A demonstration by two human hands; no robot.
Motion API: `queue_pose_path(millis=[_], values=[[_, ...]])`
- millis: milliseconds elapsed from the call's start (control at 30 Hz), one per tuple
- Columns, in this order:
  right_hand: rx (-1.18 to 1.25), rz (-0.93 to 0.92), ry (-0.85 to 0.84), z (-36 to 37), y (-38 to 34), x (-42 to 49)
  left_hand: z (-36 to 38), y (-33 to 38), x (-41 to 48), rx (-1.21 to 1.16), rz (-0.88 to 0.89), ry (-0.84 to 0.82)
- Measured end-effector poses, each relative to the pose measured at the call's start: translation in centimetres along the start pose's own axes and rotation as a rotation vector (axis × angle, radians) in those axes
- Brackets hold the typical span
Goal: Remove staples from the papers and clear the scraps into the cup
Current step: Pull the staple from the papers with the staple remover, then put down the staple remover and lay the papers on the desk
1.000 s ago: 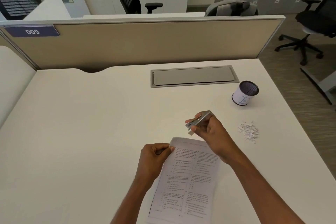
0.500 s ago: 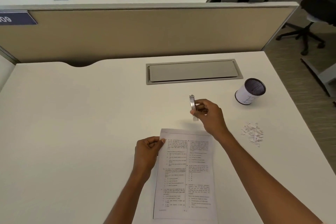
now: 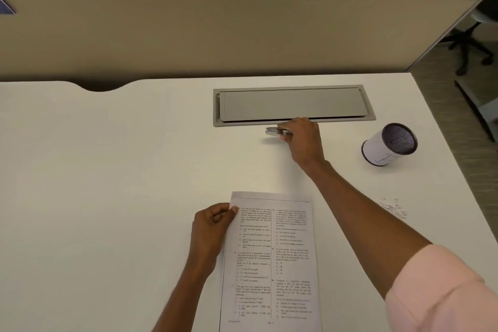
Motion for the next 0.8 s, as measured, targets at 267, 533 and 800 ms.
queue_pose_path(millis=[267, 533, 800], values=[[-0.103, -0.039, -0.107, 3.3, 0.4, 1.5, -0.3, -0.6, 0.7, -0.108, -0.031, -0.01], [-0.043, -0.051, -0.051, 2.7, 0.1, 0.1, -0.9, 0.7, -0.7, -0.142, 0.021, -0.032], [1.248, 0.476, -0.175, -1.1, -3.0, -9.9, -3.7, 4.5, -4.6, -0.253, 0.251, 0.056]])
Point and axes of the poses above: each hand's wrist, its own x-axis towards the middle knuckle, its own z-axis out of the palm, y = z × x, the point moved 10 cm from there along x, towards the middle knuckle, and after that the axes turned 8 degrees about -z, right-handed, at the moved point
